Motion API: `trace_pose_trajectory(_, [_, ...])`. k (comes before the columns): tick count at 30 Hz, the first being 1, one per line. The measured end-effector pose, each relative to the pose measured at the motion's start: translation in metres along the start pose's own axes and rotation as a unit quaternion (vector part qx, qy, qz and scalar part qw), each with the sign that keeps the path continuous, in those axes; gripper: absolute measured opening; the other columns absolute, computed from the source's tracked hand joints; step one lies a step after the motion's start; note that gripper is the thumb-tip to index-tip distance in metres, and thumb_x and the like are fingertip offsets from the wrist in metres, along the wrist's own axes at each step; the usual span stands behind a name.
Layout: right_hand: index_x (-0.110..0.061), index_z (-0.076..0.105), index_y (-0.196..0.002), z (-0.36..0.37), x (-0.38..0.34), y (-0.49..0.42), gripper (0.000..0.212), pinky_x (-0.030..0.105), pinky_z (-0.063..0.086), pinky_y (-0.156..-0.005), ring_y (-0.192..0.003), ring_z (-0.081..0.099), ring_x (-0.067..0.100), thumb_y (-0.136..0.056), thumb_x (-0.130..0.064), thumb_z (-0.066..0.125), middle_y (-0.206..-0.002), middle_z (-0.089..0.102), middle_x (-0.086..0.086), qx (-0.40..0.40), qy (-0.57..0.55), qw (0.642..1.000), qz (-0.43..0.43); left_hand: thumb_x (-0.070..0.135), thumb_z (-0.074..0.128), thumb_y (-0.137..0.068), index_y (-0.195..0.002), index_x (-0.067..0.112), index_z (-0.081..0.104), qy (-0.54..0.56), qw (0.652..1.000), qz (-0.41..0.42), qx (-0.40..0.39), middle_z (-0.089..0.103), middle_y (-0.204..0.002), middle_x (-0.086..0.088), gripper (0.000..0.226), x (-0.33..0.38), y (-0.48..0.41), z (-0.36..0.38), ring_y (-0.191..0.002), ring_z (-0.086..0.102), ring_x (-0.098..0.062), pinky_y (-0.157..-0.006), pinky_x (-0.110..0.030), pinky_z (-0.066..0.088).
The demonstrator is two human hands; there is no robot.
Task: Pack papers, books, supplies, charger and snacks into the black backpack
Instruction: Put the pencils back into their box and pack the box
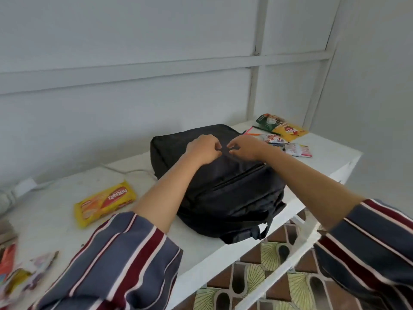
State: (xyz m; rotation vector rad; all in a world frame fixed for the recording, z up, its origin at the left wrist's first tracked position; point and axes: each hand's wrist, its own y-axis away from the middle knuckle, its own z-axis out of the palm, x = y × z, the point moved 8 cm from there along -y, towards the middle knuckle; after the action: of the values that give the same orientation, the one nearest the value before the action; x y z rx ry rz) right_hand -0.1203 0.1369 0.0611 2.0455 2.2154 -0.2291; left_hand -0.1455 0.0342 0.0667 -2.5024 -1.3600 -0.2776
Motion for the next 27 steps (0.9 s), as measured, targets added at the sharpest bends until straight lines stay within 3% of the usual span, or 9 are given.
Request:
trace_pose_trajectory(5, [-0.008, 0.058, -0.125, -0.010, 0.089, 0.005, 0.035, 0.027, 0.038, -0.095, -0.119, 0.050, 0.026, -0.092, -0.017, 0.048, -0.133, 0.054, 0.010, -0.008, -0.013, 1.000, 0.026, 0.029, 0.058, -0.088, -0.115, 0.022, 0.062, 0.007, 1.000, 0.024, -0.013, 0.060, -0.121, 0.001, 0.028, 0.062, -0.051, 0.035, -0.110, 0.056, -0.021, -0.083, -0.031, 0.042])
trace_pose_trajectory(7, [-0.010, 0.058, -0.125, -0.011, 0.125, 0.000, 0.035, 0.033, 0.039, -0.100, -0.121, 0.049, 0.025, -0.092, -0.018, 0.050, -0.134, 0.053, 0.009, -0.006, -0.014, 0.999, 0.044, 0.028, 0.058, -0.089, -0.113, 0.021, 0.063, 0.003, 0.999, 0.040, -0.021, 0.060, -0.119, 0.000, 0.026, 0.081, -0.073, 0.047, -0.108, 0.056, -0.022, -0.081, -0.030, 0.042])
trace_pose_trajectory(14, [-0.008, 0.056, -0.127, -0.014, 0.222, -0.036, 0.034, 0.031, 0.035, -0.102, -0.125, 0.047, 0.022, -0.093, -0.011, 0.052, -0.134, 0.054, 0.009, 0.020, -0.028, 0.997, 0.073, 0.026, 0.059, -0.089, -0.116, 0.017, 0.063, 0.030, 0.997, 0.048, -0.050, 0.059, -0.122, -0.002, 0.029, 0.108, -0.151, 0.078, -0.110, 0.055, -0.019, -0.094, -0.036, 0.046])
trace_pose_trajectory(21, [-0.012, 0.059, -0.123, -0.003, 0.282, -0.072, 0.034, 0.032, 0.038, -0.100, -0.122, 0.048, 0.022, -0.089, -0.010, 0.058, -0.133, 0.053, 0.007, 0.021, -0.031, 0.997, 0.075, 0.023, 0.060, -0.089, -0.114, 0.015, 0.064, 0.040, 0.995, 0.029, -0.084, 0.060, -0.121, -0.004, 0.027, 0.119, -0.203, 0.113, -0.108, 0.056, -0.020, -0.096, -0.038, 0.046])
trace_pose_trajectory(27, [-0.012, 0.062, -0.117, 0.012, 0.301, -0.104, 0.029, 0.032, 0.039, -0.098, -0.118, 0.049, 0.021, -0.088, -0.010, 0.058, -0.127, 0.056, 0.008, 0.011, -0.030, 0.999, 0.024, 0.018, 0.059, -0.089, -0.114, 0.011, 0.066, 0.050, 0.991, -0.006, -0.127, 0.061, -0.121, -0.006, 0.027, 0.123, -0.226, 0.145, -0.105, 0.056, -0.019, -0.088, -0.027, 0.043])
